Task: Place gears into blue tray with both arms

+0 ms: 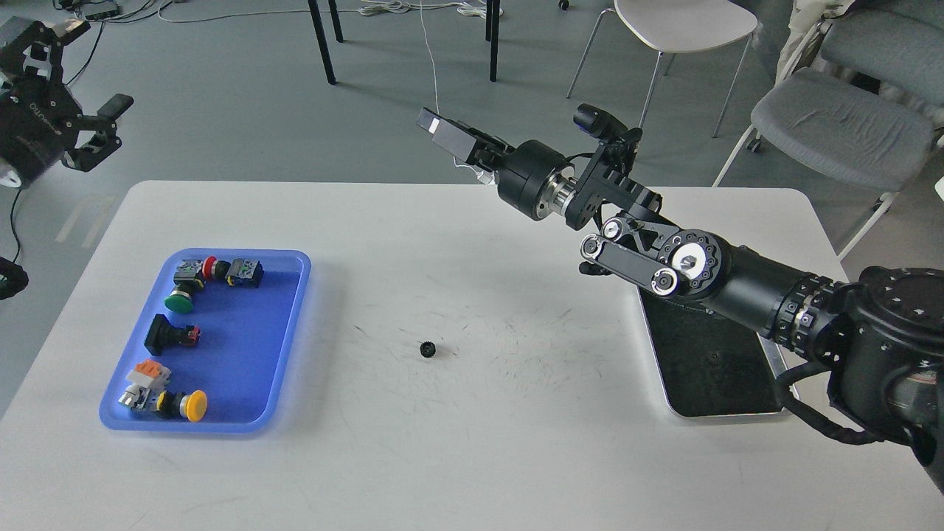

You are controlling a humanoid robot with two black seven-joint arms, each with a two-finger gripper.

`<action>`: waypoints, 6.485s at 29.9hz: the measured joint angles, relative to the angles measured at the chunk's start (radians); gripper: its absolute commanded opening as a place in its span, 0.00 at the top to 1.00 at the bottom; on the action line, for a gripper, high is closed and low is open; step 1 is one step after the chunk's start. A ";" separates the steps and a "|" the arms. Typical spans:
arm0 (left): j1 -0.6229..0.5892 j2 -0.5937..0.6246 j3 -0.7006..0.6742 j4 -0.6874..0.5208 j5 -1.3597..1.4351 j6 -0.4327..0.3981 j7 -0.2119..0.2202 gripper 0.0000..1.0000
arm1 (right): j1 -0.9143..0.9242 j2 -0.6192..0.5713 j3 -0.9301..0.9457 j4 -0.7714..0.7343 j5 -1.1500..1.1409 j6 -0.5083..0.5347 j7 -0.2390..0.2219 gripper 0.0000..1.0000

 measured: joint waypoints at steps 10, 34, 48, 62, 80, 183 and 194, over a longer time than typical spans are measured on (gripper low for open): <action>0.005 0.011 0.007 -0.095 0.018 0.000 0.003 0.01 | -0.011 -0.158 0.171 -0.004 0.344 0.003 0.000 0.17; -0.027 0.010 0.062 -0.379 0.574 0.007 -0.013 0.01 | -0.159 -0.279 0.363 0.009 0.700 -0.002 -0.004 0.07; -0.020 0.002 0.062 -0.511 0.944 0.101 -0.059 0.02 | -0.199 -0.315 0.428 0.007 0.703 0.000 -0.003 0.04; 0.025 -0.128 0.098 -0.557 1.315 0.222 -0.056 0.06 | -0.288 -0.318 0.500 0.006 0.705 -0.012 0.000 0.04; 0.047 -0.136 0.089 -0.578 1.428 0.296 -0.083 0.00 | -0.301 -0.318 0.504 0.009 0.704 -0.015 0.000 0.04; 0.123 -0.506 0.242 -0.158 2.022 0.597 -0.088 0.52 | -0.483 -0.312 0.695 0.029 0.828 0.144 -0.039 0.01; 0.124 -0.502 0.244 -0.145 2.030 0.597 -0.088 0.64 | -0.482 -0.313 0.694 0.027 0.827 0.143 -0.036 0.01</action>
